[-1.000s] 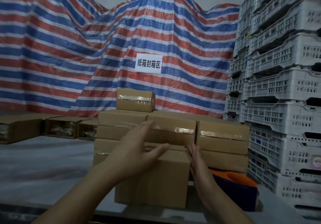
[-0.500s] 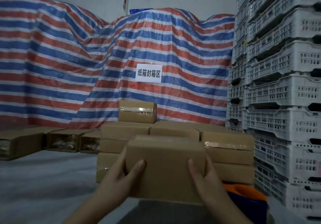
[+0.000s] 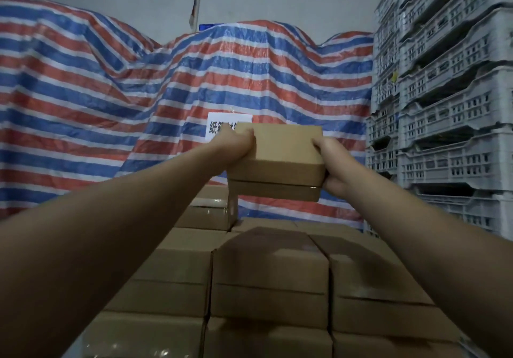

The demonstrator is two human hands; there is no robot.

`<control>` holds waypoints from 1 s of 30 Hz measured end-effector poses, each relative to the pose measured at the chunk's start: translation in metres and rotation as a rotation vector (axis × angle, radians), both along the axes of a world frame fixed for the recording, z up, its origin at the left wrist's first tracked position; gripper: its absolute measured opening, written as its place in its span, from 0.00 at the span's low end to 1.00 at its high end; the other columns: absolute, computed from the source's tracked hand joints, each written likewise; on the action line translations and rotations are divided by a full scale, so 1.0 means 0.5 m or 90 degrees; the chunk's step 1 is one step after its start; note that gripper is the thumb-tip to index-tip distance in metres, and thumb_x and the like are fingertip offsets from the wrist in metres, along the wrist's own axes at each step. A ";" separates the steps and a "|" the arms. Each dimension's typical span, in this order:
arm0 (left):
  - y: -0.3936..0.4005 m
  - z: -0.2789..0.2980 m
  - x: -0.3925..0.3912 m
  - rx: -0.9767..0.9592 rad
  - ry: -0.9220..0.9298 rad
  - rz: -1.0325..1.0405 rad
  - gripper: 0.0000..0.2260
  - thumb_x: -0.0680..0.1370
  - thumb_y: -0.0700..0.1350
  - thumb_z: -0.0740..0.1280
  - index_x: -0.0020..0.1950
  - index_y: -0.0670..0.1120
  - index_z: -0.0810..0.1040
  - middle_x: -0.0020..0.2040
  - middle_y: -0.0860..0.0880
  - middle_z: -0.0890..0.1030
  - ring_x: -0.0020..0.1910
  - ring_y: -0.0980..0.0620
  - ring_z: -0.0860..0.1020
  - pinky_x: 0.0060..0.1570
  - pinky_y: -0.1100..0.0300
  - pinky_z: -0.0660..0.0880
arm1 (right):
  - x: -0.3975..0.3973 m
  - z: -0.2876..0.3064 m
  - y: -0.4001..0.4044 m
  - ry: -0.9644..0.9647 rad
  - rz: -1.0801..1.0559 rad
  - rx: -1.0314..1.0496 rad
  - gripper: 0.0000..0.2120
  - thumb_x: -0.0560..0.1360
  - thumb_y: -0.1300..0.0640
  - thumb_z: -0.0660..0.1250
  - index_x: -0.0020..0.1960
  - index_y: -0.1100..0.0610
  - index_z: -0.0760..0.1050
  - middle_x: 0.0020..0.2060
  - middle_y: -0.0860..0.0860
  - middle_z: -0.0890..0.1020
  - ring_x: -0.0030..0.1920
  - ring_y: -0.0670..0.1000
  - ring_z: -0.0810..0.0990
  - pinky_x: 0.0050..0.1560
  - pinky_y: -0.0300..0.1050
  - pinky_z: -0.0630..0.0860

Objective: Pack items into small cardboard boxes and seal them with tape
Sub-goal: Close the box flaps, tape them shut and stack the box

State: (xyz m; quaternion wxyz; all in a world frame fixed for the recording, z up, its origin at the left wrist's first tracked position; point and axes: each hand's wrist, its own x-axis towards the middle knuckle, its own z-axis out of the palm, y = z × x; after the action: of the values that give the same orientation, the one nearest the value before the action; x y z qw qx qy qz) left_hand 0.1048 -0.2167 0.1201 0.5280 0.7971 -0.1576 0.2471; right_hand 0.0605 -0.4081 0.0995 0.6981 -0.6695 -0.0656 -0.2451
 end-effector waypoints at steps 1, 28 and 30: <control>-0.004 0.002 0.023 0.022 0.027 -0.037 0.26 0.81 0.55 0.60 0.75 0.44 0.61 0.65 0.40 0.74 0.58 0.42 0.77 0.58 0.48 0.77 | 0.025 0.004 -0.010 0.016 0.005 0.006 0.14 0.82 0.54 0.57 0.50 0.53 0.82 0.37 0.51 0.86 0.32 0.50 0.85 0.30 0.43 0.81; -0.085 -0.090 0.225 0.412 0.057 0.196 0.30 0.83 0.60 0.47 0.75 0.40 0.65 0.75 0.39 0.67 0.73 0.40 0.67 0.73 0.44 0.61 | 0.235 -0.048 -0.080 0.399 -0.042 -0.015 0.11 0.81 0.56 0.57 0.50 0.61 0.74 0.44 0.61 0.80 0.48 0.62 0.77 0.48 0.67 0.74; -0.074 -0.098 0.216 0.429 0.061 0.172 0.31 0.83 0.62 0.46 0.75 0.41 0.66 0.74 0.39 0.68 0.72 0.40 0.67 0.73 0.45 0.62 | 0.229 -0.057 -0.089 0.389 -0.043 -0.016 0.08 0.79 0.57 0.57 0.47 0.59 0.73 0.43 0.59 0.78 0.48 0.60 0.76 0.47 0.64 0.73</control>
State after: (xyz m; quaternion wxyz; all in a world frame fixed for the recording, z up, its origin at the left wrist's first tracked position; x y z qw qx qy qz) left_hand 0.2126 -0.2539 0.0709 0.2047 0.9506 -0.0986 0.2114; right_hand 0.1749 -0.4526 0.0710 0.6684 -0.7229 0.1666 -0.0544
